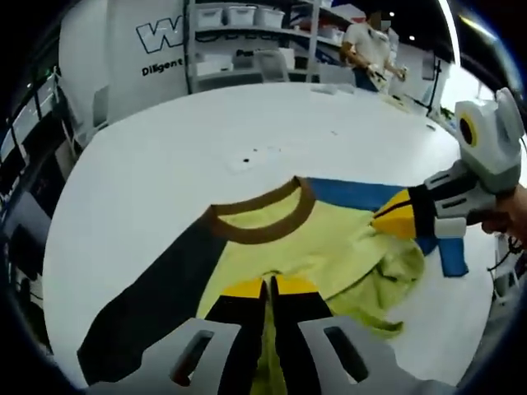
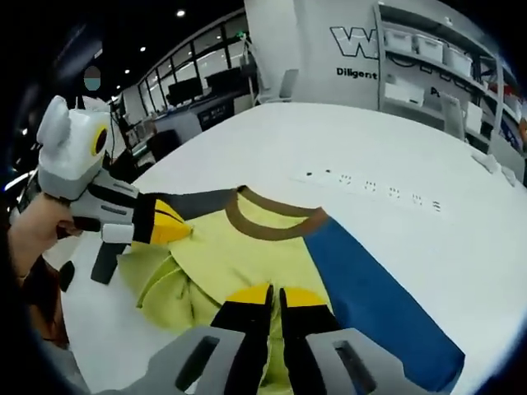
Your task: Fold the garment on the visible template until the final outline fits inside the template.
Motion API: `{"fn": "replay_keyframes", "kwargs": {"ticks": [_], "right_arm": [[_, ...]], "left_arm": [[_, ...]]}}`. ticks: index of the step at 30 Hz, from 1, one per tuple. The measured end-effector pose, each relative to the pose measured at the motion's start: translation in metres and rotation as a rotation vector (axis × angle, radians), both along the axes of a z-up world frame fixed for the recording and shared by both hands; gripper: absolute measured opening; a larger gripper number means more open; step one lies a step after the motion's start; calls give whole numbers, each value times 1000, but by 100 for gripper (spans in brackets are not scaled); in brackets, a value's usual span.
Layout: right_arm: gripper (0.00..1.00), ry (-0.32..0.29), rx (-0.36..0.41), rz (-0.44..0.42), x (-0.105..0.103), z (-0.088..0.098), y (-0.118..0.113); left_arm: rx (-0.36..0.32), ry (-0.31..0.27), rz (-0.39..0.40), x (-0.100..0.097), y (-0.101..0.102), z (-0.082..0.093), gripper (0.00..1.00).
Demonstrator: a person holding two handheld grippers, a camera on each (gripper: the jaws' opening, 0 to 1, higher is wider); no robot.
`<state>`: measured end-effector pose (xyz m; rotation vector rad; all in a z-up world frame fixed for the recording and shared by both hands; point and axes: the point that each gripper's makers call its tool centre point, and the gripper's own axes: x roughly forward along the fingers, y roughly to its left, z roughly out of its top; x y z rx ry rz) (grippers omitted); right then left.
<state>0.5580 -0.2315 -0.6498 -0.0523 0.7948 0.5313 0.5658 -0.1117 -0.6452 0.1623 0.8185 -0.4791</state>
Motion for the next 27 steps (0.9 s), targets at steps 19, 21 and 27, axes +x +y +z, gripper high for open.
{"fn": "replay_keyframes", "kwargs": {"ticks": [19, 21, 27], "right_arm": [[12, 9, 102, -113, 0, 15, -8], [15, -5, 148, -120, -7, 25, -7], [31, 3, 209, -155, -18, 34, -16]], "left_arm": [[0, -40, -11, -5, 5, 20, 32], [-22, -62, -15, -11, 3, 30, 36], [-79, -101, -52, -36, -10, 52, 49]]}}
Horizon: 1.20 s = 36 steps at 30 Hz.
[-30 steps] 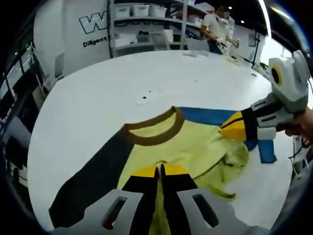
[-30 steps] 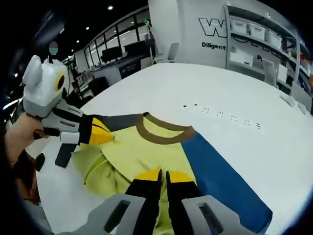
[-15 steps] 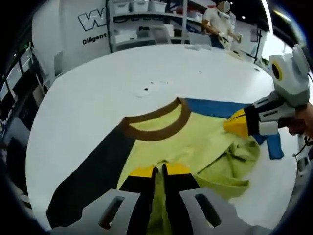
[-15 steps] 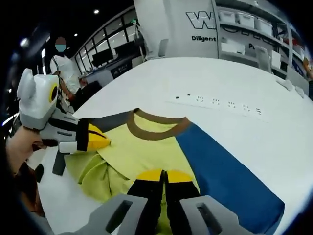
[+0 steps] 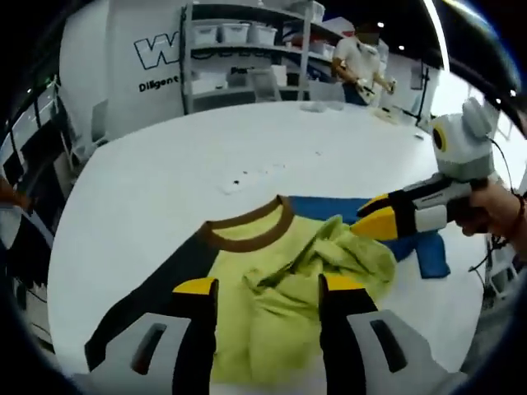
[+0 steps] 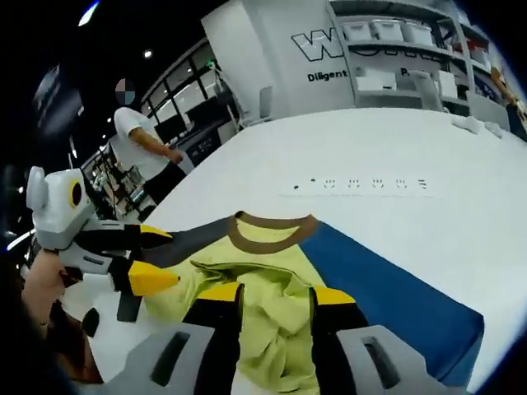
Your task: Fold the garment on the visible template until the final outline fits inside the template.
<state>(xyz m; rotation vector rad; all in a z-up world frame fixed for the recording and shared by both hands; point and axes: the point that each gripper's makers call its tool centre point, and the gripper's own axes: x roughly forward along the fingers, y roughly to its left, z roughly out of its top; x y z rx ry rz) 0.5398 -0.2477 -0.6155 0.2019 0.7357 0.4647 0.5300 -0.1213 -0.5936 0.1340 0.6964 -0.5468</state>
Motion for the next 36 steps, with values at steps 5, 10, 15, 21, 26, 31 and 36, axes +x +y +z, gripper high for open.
{"fn": "replay_keyframes", "kwargs": {"ticks": [5, 10, 15, 21, 26, 31, 36], "right_arm": [[39, 23, 30, -29, -11, 1, -6], [39, 44, 33, -67, -16, -4, -12], [39, 87, 85, -108, -21, -11, -11], [39, 144, 178, -172, -27, -18, -5], [39, 183, 259, -228, -22, -23, 1], [37, 218, 289, -260, -14, -30, 3], [25, 225, 302, -275, -6, -34, 3]], "left_arm": [[-16, -16, -19, -21, -13, 3, 60], [-24, -67, 20, -28, -23, 1, 61], [-56, -57, 70, -30, -29, -11, 55], [-79, -70, 91, -30, -38, -22, 44], [-66, -76, 70, -30, -48, -32, 34], [-32, -92, 62, -28, -50, -38, 24], [-14, -94, 67, -25, -48, -43, 15]]}}
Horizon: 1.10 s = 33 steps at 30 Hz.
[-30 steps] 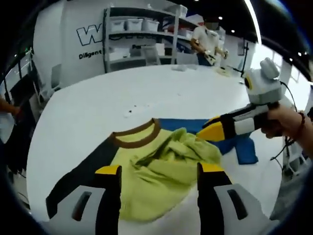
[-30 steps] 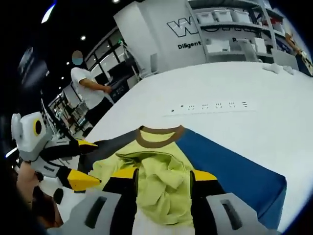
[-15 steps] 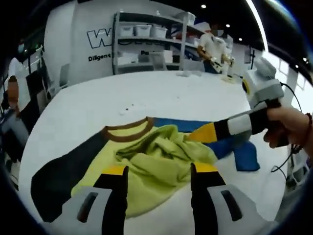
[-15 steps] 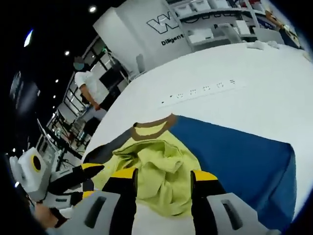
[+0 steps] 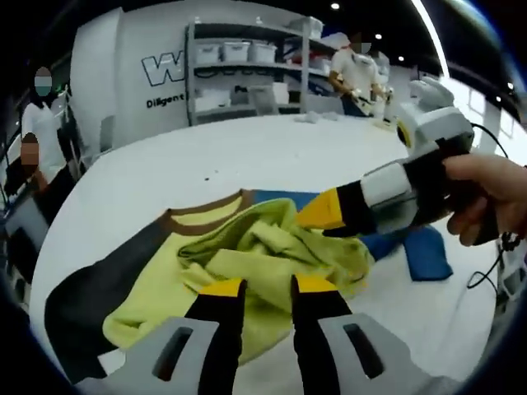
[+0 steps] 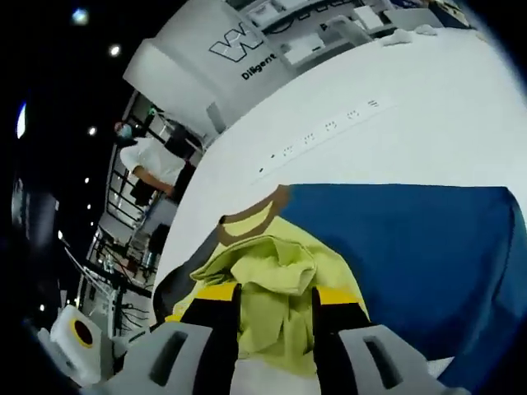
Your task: Fold the garment on the visible template until the final outline fits inside the template.
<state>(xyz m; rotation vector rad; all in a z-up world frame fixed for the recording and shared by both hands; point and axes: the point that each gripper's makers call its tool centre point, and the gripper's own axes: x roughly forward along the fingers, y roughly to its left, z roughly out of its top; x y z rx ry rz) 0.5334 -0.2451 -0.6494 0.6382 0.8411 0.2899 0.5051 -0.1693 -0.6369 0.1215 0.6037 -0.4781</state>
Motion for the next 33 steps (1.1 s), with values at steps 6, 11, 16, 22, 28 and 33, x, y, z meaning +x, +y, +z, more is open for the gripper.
{"fn": "replay_keyframes", "kwargs": {"ticks": [6, 11, 16, 22, 28, 33], "right_arm": [[4, -22, -36, 14, 7, 0, -5], [0, -36, -55, 24, 9, 2, -8], [0, -63, -92, 52, 5, 7, -11], [0, -119, -139, 104, -3, 24, -15], [0, -174, -167, 160, -15, 49, -17], [0, -216, -188, 208, -25, 70, -18]], "left_arm": [[0, 14, 3, 0, 3, -4, 3], [-18, 17, 6, -1, 8, 0, 0], [-27, 0, -2, -4, 15, 12, 0], [-21, -35, -12, -7, 28, 31, 0], [-34, -59, -5, -12, 44, 49, 0], [-82, -93, -22, -20, 53, 69, 0]]}}
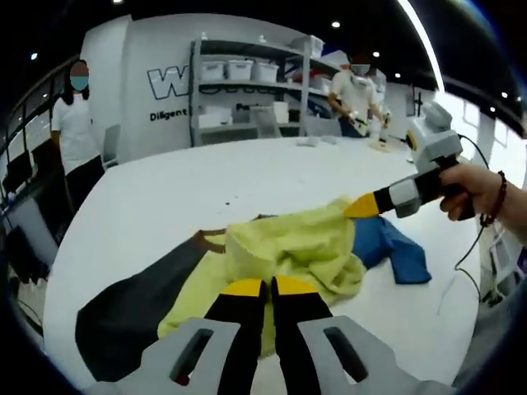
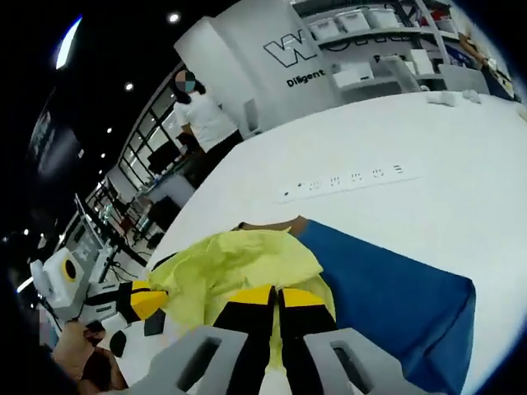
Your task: Fold the garment on the visible template until the final outline fits inside the template.
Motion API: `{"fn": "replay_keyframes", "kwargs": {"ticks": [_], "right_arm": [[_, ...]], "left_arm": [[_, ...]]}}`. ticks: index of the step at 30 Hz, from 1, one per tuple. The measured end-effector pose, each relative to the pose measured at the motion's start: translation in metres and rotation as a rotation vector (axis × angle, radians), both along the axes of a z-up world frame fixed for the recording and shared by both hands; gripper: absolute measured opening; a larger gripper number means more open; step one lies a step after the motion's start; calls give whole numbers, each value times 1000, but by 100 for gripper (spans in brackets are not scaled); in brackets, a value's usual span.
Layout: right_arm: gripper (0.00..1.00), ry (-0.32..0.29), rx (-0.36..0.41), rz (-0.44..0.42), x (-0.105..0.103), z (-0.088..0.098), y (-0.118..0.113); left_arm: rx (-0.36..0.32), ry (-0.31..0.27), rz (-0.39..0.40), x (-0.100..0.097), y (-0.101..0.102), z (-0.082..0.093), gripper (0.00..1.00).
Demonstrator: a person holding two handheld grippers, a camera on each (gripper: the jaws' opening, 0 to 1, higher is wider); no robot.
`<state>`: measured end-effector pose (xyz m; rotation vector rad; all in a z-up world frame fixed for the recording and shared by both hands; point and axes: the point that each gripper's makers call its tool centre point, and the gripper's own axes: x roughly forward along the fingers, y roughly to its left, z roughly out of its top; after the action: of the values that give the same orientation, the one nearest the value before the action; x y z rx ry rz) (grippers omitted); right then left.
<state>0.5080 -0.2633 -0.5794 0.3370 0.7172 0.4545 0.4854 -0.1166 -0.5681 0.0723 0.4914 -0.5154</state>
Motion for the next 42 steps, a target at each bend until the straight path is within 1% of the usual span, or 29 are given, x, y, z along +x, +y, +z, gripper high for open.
{"fn": "replay_keyframes", "kwargs": {"ticks": [1, 3, 4, 6, 9, 11, 12, 13, 15, 17, 18, 20, 21, 22, 23, 24, 25, 26, 27, 28, 29, 31, 33, 34, 35, 37, 38, 40, 42], "right_arm": [[0, -8, 0, 8, -2, 4, 0], [0, -28, -8, 34, -7, 13, -3], [0, -37, -11, 43, -8, 17, -4], [0, -61, -9, 67, -13, 27, -6], [0, -84, -1, 95, -21, 40, -11], [0, -103, 1, 124, -28, 48, -13], [0, -109, 2, 139, -32, 51, -14], [0, -117, 0, 147, -36, 55, -16], [0, -133, -11, 164, -43, 60, -19], [0, -144, -12, 188, -50, 63, -20], [0, -158, -8, 204, -56, 67, -20], [0, -187, -5, 264, -66, 72, -16], [0, -216, -6, 292, -72, 75, -15], [0, -233, -29, 340, -82, 75, -15], [0, -250, -50, 361, -86, 74, -16], [0, -269, -101, 395, -93, 70, -19], [0, -291, -142, 436, -98, 68, -20], [0, -309, -164, 466, -104, 66, -19], [0, -322, -179, 493, -112, 64, -19], [0, -325, -179, 502, -115, 63, -19], [0, -313, -165, 523, -124, 59, -18], [0, -314, -183, 544, -133, 53, -20], [0, -304, -203, 586, -146, 45, -20], [0, -303, -210, 604, -151, 43, -19], [0, -310, -213, 623, -156, 40, -18], [0, -307, -228, 654, -166, 33, -17], [0, -305, -244, 687, -174, 27, -17], [0, -305, -257, 708, -182, 21, -16], [0, -300, -285, 739, -193, 11, -17]], "left_arm": [[6, -20, -15, -4, 2, 5, 0], [1, -36, -33, -10, 5, 13, 0], [-3, -61, -50, -13, 7, 21, 0], [-2, -85, -72, -17, 14, 32, 0], [-6, -96, -110, -27, 23, 43, 0], [9, -110, -151, -34, 28, 50, 0], [4, -105, -152, -38, 31, 51, 0], [3, -110, -183, -43, 32, 54, 0], [-4, -105, -198, -51, 35, 57, 0], [-5, -111, -233, -63, 37, 60, 0], [-3, -117, -273, -72, 37, 61, 0], [1, -108, -296, -82, 39, 61, 0], [27, -115, -344, -91, 40, 59, 0], [36, -112, -359, -98, 43, 58, 0], [39, -105, -374, -103, 45, 55, 0], [40, -102, -380, -107, 47, 53, 0], [86, -126, -367, -108, 56, 50, 0], [113, -128, -399, -114, 58, 47, 0], [89, -104, -400, -121, 59, 43, 0], [84, -103, -400, -124, 61, 40, 0], [79, -94, -419, -131, 63, 36, 0], [89, -62, -425, -137, 67, 26, 0], [91, -52, -442, -145, 68, 21, 0], [52, -40, -463, -152, 64, 20, 0], [49, -32, -464, -155, 65, 18, 0], [90, -17, -479, -161, 69, 9, 0], [93, 0, -487, -165, 70, 4, 0], [89, 15, -497, -171, 72, 0, 0], [125, 41, -516, -178, 77, -9, 0]]}}
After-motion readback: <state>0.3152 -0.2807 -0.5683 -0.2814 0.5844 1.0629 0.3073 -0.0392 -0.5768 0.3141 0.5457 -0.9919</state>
